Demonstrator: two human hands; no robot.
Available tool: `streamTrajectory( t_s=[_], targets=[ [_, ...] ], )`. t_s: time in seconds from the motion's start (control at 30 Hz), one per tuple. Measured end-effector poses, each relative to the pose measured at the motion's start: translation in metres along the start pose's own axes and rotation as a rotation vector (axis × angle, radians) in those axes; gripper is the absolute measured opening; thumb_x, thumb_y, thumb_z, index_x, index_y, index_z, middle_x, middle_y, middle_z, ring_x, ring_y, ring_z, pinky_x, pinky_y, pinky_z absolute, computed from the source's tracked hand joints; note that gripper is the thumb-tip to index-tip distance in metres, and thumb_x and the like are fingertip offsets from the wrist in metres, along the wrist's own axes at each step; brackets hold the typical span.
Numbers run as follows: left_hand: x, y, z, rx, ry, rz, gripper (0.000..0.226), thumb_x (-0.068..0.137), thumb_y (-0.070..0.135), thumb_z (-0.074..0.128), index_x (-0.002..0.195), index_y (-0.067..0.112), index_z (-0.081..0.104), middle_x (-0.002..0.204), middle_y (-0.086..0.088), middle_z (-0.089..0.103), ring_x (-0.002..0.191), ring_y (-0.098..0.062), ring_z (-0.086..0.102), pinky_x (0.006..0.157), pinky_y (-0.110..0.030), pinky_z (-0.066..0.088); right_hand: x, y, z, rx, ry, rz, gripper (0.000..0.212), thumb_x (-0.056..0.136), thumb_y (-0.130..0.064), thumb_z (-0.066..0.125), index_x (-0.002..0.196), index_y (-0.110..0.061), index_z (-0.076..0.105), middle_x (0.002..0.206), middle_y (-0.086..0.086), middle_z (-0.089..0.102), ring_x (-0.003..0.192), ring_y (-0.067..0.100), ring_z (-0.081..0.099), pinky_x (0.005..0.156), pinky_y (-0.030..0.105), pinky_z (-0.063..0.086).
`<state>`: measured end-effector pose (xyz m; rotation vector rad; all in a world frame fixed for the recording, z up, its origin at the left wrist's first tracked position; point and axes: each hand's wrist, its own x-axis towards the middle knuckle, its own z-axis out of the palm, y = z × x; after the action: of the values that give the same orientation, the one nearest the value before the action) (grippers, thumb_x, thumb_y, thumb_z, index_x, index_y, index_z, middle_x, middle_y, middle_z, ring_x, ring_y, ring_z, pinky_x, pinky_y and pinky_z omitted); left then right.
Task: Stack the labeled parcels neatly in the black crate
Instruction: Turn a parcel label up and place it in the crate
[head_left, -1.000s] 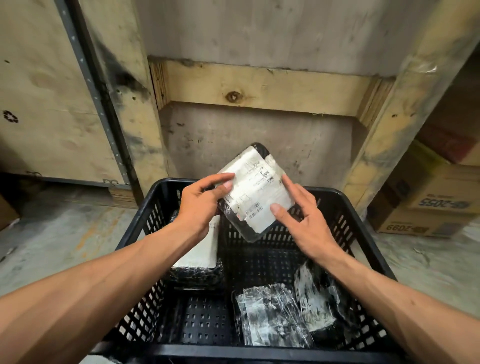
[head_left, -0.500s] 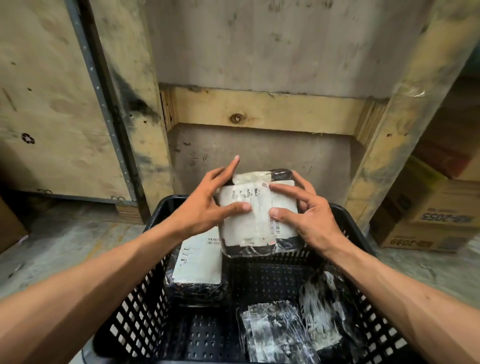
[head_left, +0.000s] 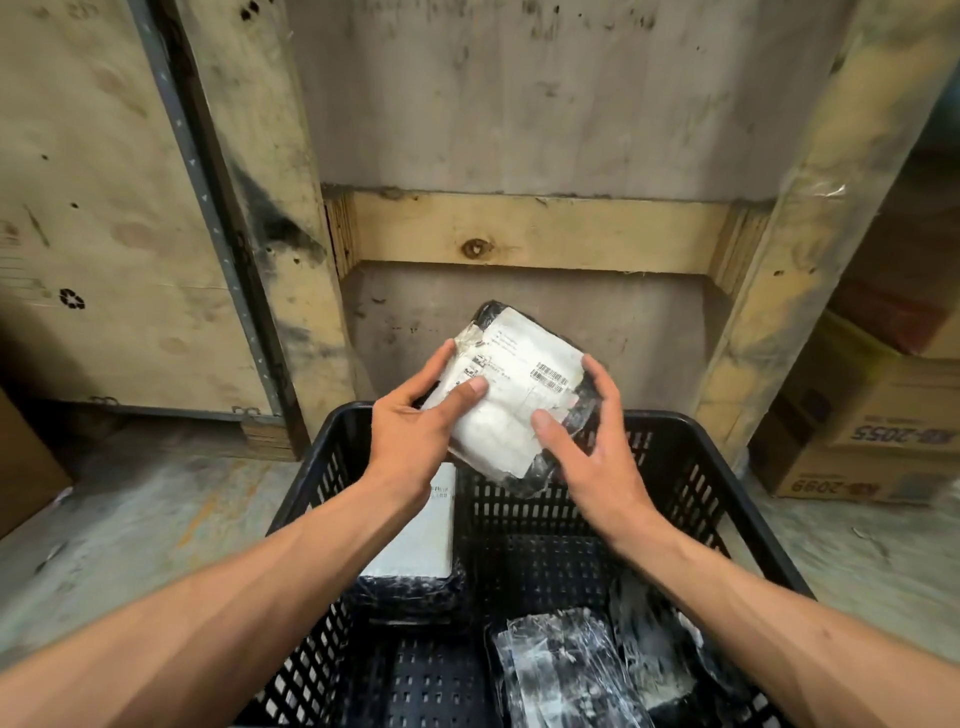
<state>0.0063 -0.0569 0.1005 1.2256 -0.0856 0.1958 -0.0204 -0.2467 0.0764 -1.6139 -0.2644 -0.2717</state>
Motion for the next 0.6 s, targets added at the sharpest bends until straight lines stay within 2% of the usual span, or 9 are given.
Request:
streamTrajectory(
  t_s=[0.07, 0.13, 0.23, 0.33, 0.43, 0.5, 0.53, 0.57, 0.6],
  targets=[
    [-0.008, -0.005, 0.002, 0.070, -0.012, 0.020, 0.053, 0.079, 0.017, 0.087, 0.127, 0.031, 0.071, 0.114, 0.014, 0.077, 0.105, -0.010, 0.073, 0.088, -0.033, 0.061, 0.006, 0.001, 0.006, 0.041, 0.065, 0.012, 0.074, 0.094, -0.023, 0.076, 0.152, -0.033, 0.033, 0.130, -0.020, 0.057, 0.105, -0.019, 0.061, 0.078, 0.003, 0.049],
    [-0.012, -0.006, -0.006, 0.252, -0.096, 0.039, 0.057, 0.082, 0.029, 0.085, 0.134, 0.042, 0.064, 0.121, 0.017, 0.073, 0.110, -0.004, 0.070, 0.091, -0.027, 0.059, 0.009, 0.002, 0.001, 0.057, 0.083, 0.022, 0.069, 0.093, -0.020, 0.077, 0.149, -0.032, 0.039, 0.126, -0.019, 0.060, 0.102, -0.018, 0.062, 0.076, 0.004, 0.050],
    [-0.016, -0.001, -0.022, 0.463, -0.319, -0.015, 0.074, 0.083, 0.049, 0.080, 0.146, 0.057, 0.040, 0.129, 0.034, 0.063, 0.114, 0.007, 0.064, 0.087, -0.010, 0.052, 0.005, 0.008, -0.014, 0.046, 0.026, 0.039, 0.068, 0.088, -0.031, 0.081, 0.144, -0.045, 0.046, 0.123, -0.022, 0.067, 0.109, -0.006, 0.067, 0.081, 0.014, 0.056],
    [-0.014, -0.005, -0.022, 0.591, -0.458, -0.093, 0.090, 0.086, 0.052, 0.075, 0.153, 0.060, 0.016, 0.125, 0.052, 0.051, 0.114, 0.024, 0.053, 0.083, 0.002, 0.044, 0.000, 0.013, -0.024, 0.026, -0.011, 0.099, 0.073, 0.082, -0.043, 0.081, 0.144, -0.055, 0.044, 0.129, -0.021, 0.067, 0.114, 0.002, 0.068, 0.086, 0.023, 0.059],
    [-0.014, -0.022, -0.016, 0.581, -0.523, -0.202, 0.096, 0.094, 0.039, 0.069, 0.157, 0.051, -0.002, 0.136, 0.048, 0.038, 0.112, 0.031, 0.048, 0.082, 0.002, 0.044, -0.001, 0.017, -0.030, -0.028, -0.045, 0.181, 0.079, 0.091, -0.055, 0.070, 0.156, -0.053, 0.025, 0.148, -0.022, 0.051, 0.122, 0.001, 0.062, 0.093, 0.017, 0.050],
    [-0.020, -0.035, -0.011, 0.590, -0.532, -0.272, 0.095, 0.099, 0.035, 0.064, 0.157, 0.048, -0.011, 0.147, 0.041, 0.031, 0.113, 0.031, 0.047, 0.090, 0.001, 0.041, -0.002, 0.021, -0.033, -0.147, -0.082, 0.265, 0.081, 0.098, -0.059, 0.055, 0.162, -0.048, 0.007, 0.147, -0.022, 0.039, 0.122, -0.001, 0.056, 0.086, 0.006, 0.043],
    [-0.024, -0.042, -0.008, 0.608, -0.528, -0.298, 0.095, 0.100, 0.035, 0.062, 0.156, 0.048, -0.014, 0.151, 0.038, 0.028, 0.119, 0.025, 0.047, 0.099, -0.003, 0.038, -0.002, 0.024, -0.035, -0.212, -0.104, 0.299, 0.081, 0.101, -0.058, 0.050, 0.163, -0.046, 0.001, 0.148, -0.018, 0.039, 0.122, 0.000, 0.055, 0.087, 0.006, 0.044],
    [-0.028, -0.048, -0.006, 0.633, -0.526, -0.321, 0.094, 0.101, 0.038, 0.059, 0.154, 0.048, -0.018, 0.158, 0.031, 0.025, 0.132, 0.013, 0.043, 0.110, -0.013, 0.032, -0.004, 0.028, -0.038, -0.279, -0.125, 0.317, 0.079, 0.103, -0.056, 0.047, 0.164, -0.043, -0.001, 0.154, -0.016, 0.037, 0.130, 0.004, 0.053, 0.096, 0.011, 0.045],
    [-0.032, -0.054, -0.003, 0.674, -0.528, -0.340, 0.094, 0.101, 0.042, 0.057, 0.153, 0.048, -0.022, 0.164, 0.022, 0.020, 0.144, 0.001, 0.031, 0.120, -0.025, 0.023, -0.006, 0.032, -0.040, -0.347, -0.141, 0.318, 0.075, 0.104, -0.055, 0.044, 0.164, -0.040, 0.001, 0.160, -0.015, 0.033, 0.141, 0.008, 0.045, 0.110, 0.019, 0.039]
  ],
)
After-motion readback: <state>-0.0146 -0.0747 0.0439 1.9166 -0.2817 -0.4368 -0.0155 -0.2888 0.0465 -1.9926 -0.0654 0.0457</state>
